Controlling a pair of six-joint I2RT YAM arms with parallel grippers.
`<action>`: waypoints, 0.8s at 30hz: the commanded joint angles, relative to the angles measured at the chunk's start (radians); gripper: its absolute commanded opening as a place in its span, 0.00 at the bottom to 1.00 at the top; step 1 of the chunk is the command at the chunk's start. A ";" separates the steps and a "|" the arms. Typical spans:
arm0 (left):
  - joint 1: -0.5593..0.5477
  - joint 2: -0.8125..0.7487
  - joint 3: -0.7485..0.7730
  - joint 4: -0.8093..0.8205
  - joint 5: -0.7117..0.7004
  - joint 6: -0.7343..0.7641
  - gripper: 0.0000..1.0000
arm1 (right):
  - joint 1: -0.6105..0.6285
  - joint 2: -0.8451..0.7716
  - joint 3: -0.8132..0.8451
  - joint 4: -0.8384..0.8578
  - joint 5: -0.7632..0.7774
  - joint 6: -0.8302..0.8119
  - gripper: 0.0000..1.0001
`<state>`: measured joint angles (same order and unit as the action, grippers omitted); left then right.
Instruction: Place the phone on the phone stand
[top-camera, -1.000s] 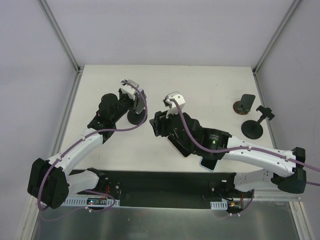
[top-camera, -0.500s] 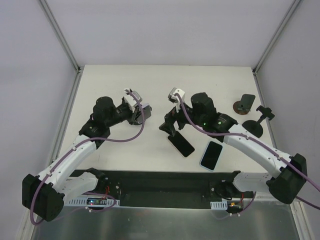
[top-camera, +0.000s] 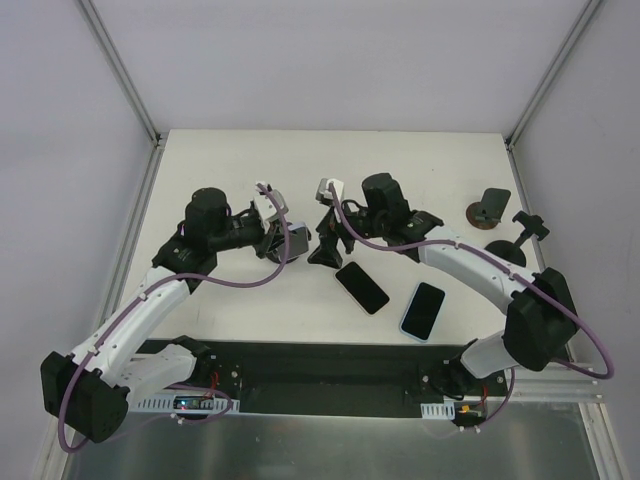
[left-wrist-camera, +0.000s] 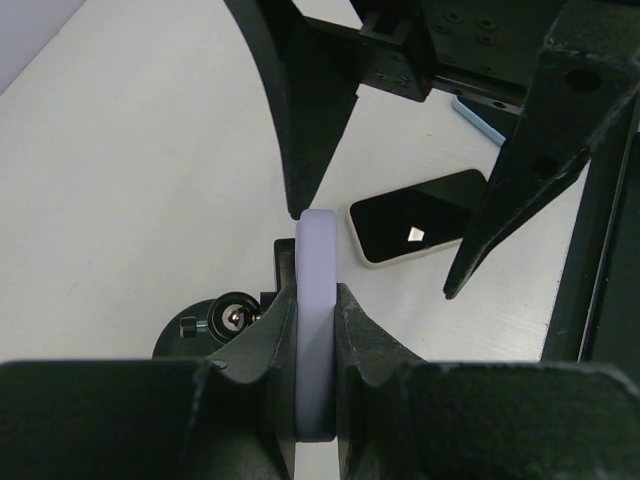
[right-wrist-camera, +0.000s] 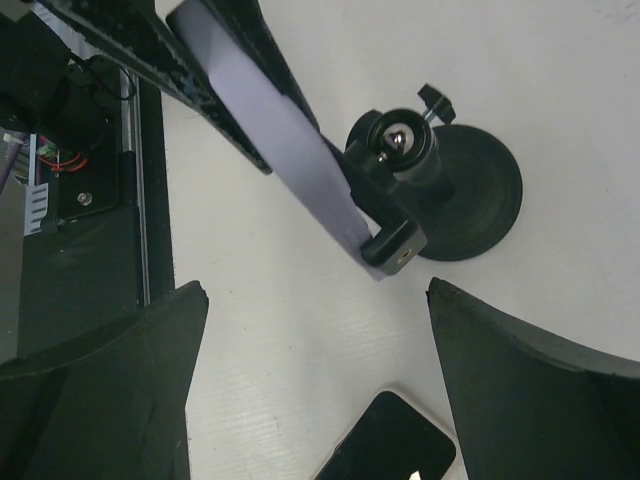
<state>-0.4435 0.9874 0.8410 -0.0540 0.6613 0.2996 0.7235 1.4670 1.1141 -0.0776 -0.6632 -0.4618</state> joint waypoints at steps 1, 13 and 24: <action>-0.001 -0.029 0.047 -0.032 0.112 -0.024 0.00 | 0.007 0.027 0.073 0.118 -0.088 -0.015 0.93; 0.000 -0.027 0.086 -0.033 0.167 -0.040 0.00 | 0.031 0.091 0.082 0.153 -0.113 -0.020 0.85; 0.002 0.007 0.078 -0.007 0.178 -0.042 0.00 | 0.037 0.141 0.104 0.179 -0.111 0.020 0.59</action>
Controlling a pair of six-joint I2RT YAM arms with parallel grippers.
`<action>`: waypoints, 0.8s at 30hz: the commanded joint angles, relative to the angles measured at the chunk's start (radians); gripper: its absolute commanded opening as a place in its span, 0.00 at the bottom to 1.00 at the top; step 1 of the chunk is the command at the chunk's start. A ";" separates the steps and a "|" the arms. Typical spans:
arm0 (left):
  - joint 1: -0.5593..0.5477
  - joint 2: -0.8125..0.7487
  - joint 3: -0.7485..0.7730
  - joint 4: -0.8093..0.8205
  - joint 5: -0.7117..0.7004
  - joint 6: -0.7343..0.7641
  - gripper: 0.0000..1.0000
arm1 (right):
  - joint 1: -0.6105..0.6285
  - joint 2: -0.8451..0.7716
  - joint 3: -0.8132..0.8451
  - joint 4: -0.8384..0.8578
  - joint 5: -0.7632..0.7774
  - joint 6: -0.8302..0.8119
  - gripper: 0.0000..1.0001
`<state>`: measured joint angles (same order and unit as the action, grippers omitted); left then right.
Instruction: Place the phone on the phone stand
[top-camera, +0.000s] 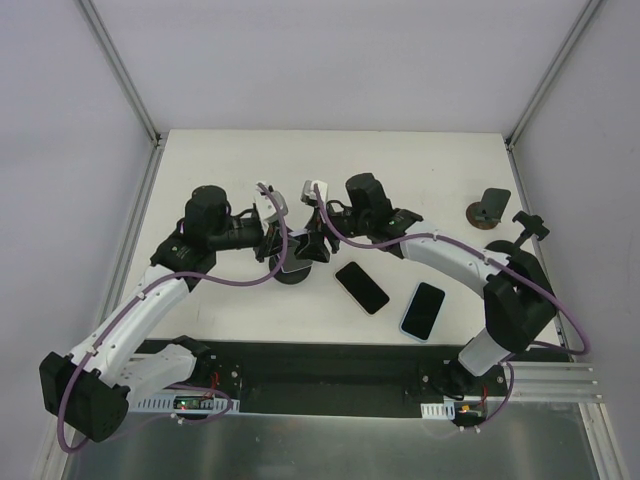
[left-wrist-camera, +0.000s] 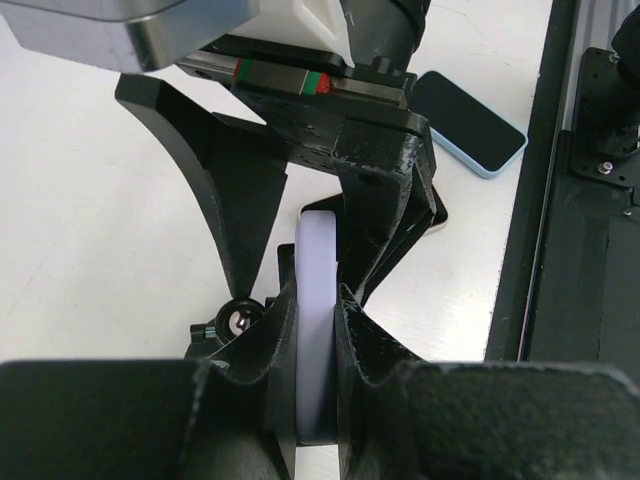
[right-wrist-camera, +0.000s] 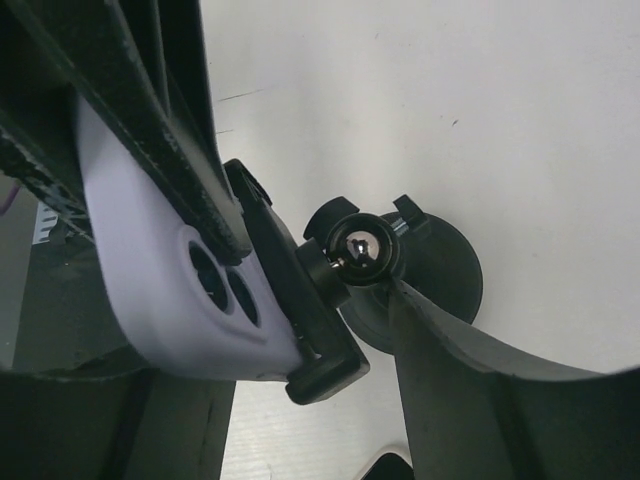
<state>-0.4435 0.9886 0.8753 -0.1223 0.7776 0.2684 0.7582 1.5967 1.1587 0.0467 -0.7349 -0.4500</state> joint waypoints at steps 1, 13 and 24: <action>0.000 0.005 0.037 0.064 0.058 -0.009 0.00 | 0.004 0.012 0.061 0.053 -0.041 0.010 0.56; 0.002 0.039 0.004 0.119 0.046 -0.012 0.00 | 0.001 0.020 0.062 0.024 -0.060 0.030 0.17; 0.002 0.064 0.005 0.119 0.023 -0.020 0.00 | -0.005 0.038 0.130 -0.031 0.054 0.314 0.00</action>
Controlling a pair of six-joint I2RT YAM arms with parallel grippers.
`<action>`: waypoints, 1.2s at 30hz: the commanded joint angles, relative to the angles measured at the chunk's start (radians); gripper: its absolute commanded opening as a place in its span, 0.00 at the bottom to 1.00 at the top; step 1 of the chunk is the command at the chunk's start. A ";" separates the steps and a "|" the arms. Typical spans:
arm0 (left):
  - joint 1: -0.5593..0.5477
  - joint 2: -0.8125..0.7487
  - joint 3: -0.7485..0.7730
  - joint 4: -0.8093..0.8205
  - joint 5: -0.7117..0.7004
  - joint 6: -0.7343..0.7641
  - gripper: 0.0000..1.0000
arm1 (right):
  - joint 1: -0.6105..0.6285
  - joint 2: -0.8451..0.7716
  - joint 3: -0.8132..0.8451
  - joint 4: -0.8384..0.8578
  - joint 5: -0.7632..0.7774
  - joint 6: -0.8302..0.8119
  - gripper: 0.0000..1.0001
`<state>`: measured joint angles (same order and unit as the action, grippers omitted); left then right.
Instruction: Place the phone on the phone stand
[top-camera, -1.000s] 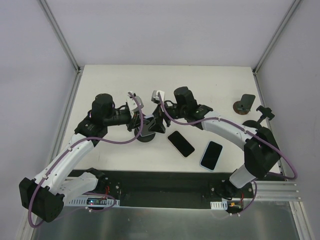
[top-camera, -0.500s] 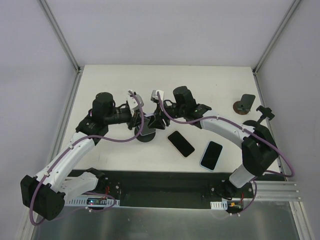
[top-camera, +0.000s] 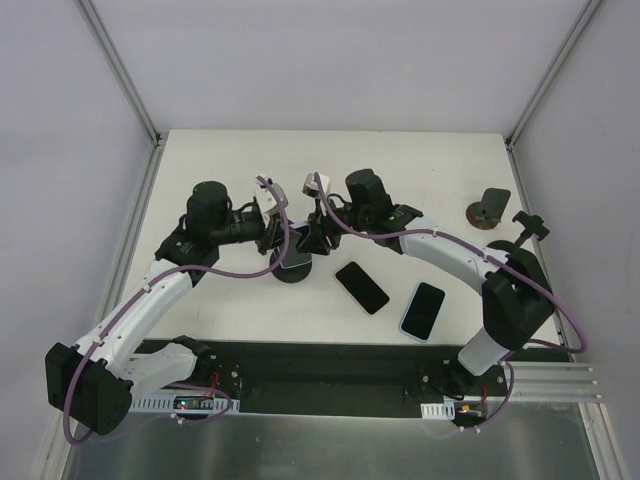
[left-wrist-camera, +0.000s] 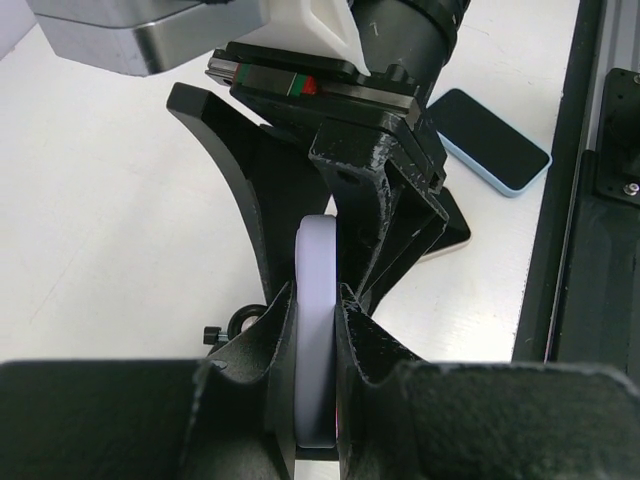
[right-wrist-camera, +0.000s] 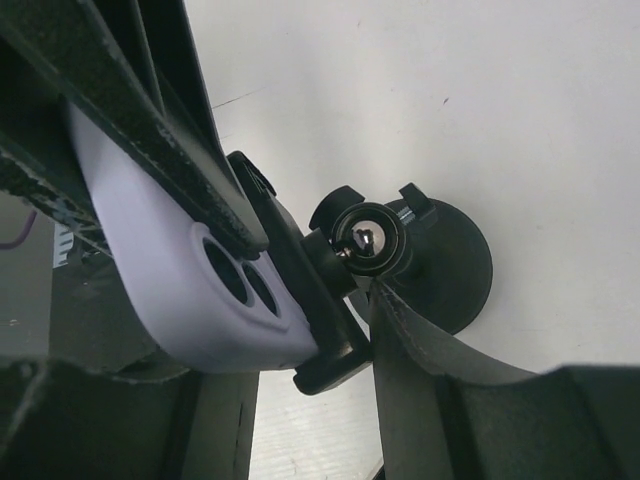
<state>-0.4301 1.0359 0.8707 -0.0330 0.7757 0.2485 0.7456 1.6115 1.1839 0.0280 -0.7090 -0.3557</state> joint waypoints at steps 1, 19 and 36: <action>-0.012 0.012 0.008 0.031 0.027 0.000 0.00 | 0.008 0.028 0.118 -0.023 0.031 0.242 0.01; -0.006 -0.028 -0.047 0.083 -0.097 0.011 0.00 | 0.003 -0.044 0.115 -0.100 0.180 0.438 0.00; -0.016 -0.037 -0.088 0.131 -0.283 -0.029 0.00 | 0.103 -0.206 -0.016 -0.057 0.438 0.396 0.77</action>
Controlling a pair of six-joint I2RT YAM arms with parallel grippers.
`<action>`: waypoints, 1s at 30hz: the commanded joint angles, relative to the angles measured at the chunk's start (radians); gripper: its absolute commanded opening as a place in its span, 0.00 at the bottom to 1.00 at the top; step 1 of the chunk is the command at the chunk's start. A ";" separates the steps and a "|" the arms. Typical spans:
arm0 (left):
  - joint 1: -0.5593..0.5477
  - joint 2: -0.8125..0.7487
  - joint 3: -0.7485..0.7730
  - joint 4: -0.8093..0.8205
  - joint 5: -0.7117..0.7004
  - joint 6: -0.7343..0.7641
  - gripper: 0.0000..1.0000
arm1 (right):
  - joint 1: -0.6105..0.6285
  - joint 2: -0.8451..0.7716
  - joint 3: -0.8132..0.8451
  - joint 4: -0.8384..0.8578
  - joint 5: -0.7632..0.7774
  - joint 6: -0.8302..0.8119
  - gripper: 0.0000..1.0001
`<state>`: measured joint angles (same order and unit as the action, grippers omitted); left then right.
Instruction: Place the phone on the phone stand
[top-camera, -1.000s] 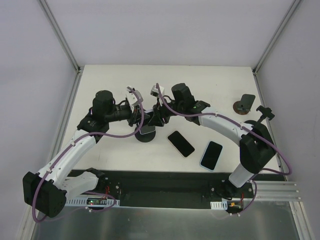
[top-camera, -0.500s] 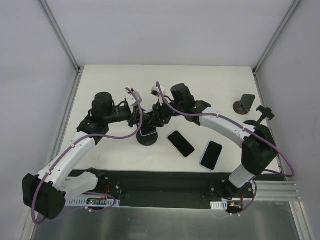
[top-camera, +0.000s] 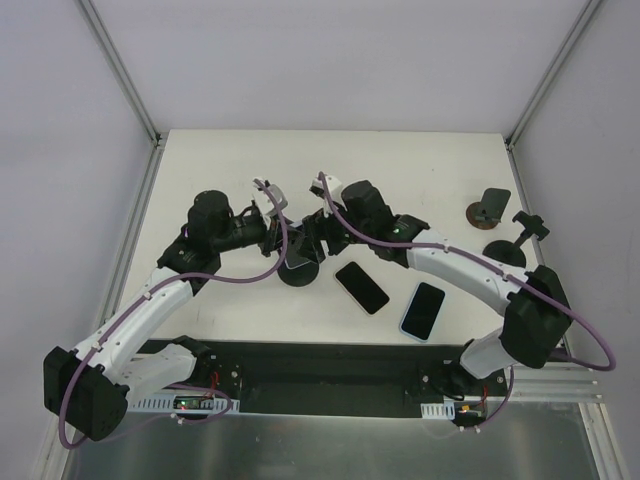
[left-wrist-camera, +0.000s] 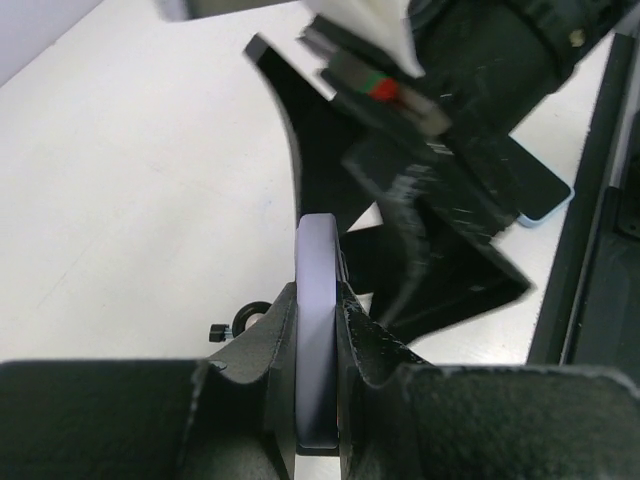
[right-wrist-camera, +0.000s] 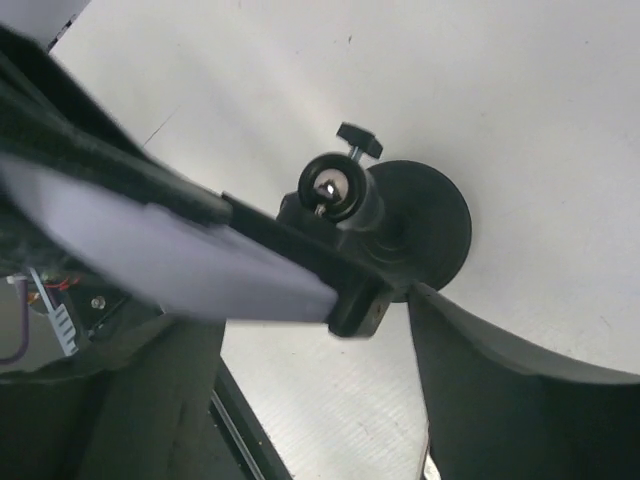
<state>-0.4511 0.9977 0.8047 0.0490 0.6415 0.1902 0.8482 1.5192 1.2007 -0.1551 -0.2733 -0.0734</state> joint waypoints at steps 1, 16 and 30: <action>0.005 -0.001 -0.025 0.051 -0.140 0.029 0.00 | 0.000 -0.134 -0.042 0.114 -0.013 0.091 0.85; 0.005 -0.008 0.002 0.029 -0.471 -0.110 0.00 | -0.167 -0.524 -0.397 0.095 -0.109 -0.109 0.97; 0.176 0.053 0.139 -0.118 -0.675 -0.238 0.00 | -0.261 -0.605 -0.532 0.261 -0.253 -0.065 0.97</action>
<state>-0.3412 1.0344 0.8959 -0.0475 0.0826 0.0036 0.6052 0.9482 0.6853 0.0059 -0.4641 -0.1558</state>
